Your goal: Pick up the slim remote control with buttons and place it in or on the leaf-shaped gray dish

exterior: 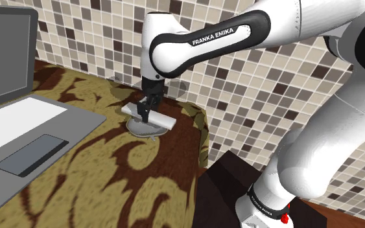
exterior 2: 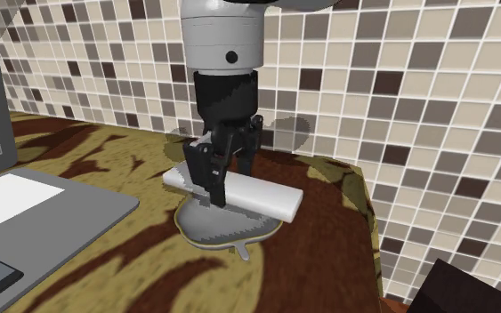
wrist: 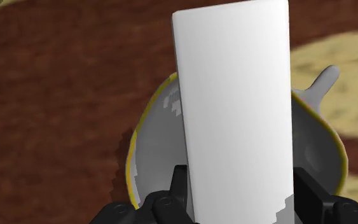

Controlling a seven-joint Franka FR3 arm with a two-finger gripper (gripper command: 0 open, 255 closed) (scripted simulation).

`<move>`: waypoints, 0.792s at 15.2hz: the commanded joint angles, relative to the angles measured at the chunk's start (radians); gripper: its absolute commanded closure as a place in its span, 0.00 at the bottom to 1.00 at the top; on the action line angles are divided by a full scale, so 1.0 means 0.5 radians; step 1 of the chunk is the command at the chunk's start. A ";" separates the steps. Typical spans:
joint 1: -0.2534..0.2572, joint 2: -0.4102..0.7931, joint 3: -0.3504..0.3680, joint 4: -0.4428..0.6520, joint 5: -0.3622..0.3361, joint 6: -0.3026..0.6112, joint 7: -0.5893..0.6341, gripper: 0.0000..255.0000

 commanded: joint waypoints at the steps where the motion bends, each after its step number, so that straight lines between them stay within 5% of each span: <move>1: 0.001 0.029 0.004 -0.025 -0.006 0.055 0.009 1.00; 12: 0.001 0.071 0.007 -0.077 -0.016 0.148 0.018 1.00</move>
